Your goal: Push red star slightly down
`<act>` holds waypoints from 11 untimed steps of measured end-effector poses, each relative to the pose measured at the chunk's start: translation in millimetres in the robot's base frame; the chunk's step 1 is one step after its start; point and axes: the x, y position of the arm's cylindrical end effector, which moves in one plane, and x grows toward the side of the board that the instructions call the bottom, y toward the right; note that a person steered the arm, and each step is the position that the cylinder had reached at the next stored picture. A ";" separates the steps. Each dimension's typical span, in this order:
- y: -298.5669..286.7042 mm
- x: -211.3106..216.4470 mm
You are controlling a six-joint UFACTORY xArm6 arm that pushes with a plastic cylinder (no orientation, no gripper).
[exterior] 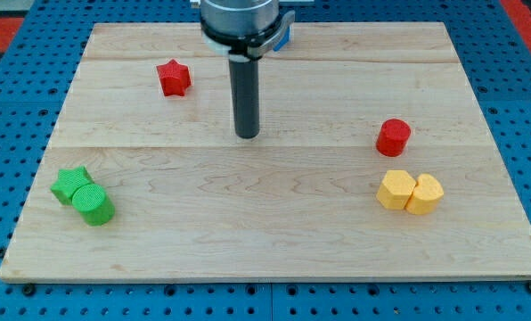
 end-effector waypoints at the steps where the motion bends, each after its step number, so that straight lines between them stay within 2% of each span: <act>1: -48.1 -1.9; 3: -52.3 -2.9; 5: -127.3 -26.7; 6: -127.2 -82.8; 7: -155.6 -113.1; 8: -153.9 -147.0; 9: -87.7 -121.1; 10: -67.9 -69.9; 11: -98.8 -90.9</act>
